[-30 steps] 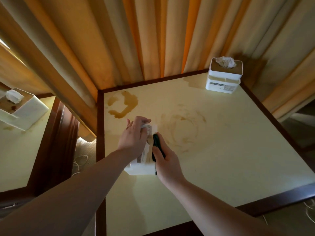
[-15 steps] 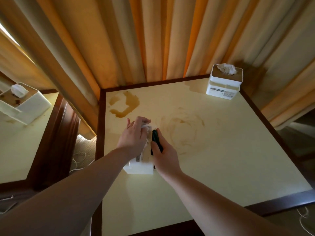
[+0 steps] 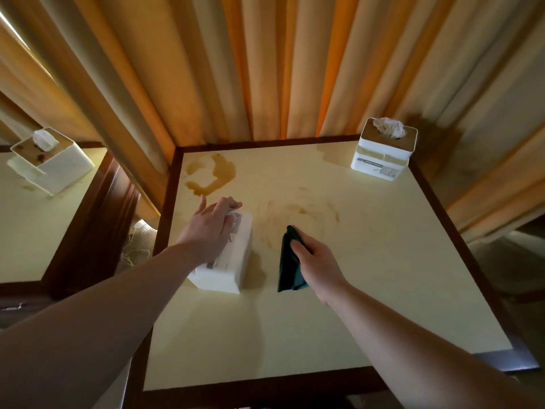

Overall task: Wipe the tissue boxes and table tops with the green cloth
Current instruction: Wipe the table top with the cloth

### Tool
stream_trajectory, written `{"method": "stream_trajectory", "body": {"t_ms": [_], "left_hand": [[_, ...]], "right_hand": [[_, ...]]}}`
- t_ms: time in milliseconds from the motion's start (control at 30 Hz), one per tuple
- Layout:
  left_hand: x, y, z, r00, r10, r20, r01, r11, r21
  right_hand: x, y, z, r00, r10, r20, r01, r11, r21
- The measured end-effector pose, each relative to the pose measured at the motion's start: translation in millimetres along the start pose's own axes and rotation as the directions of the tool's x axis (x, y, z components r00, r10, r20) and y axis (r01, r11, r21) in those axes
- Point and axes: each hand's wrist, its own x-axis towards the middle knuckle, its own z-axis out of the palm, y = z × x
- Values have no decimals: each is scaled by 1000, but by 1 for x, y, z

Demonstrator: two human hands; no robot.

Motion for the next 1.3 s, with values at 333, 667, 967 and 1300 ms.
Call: {"method": "stream_trajectory", "body": {"t_ms": [333,667,967,1300], "left_hand": [[-2,9,-5,1000,8,-3,-8,997,76],[-2,16,-11,978,-80,-194,158,891,425],[-13,30,-6,936,-348,-56,336,834,438],[-43,2,-17,985,-164,60,147,964,221]], "right_hand": [[-6,99,-7,882,-69,467,467,260,-845],[-5,85,-3,868,54,494,473,211,-855],[15,26,13,892,-119,437,446,399,-801],[26,-10,26,888,-125,444,455,385,-803]]}}
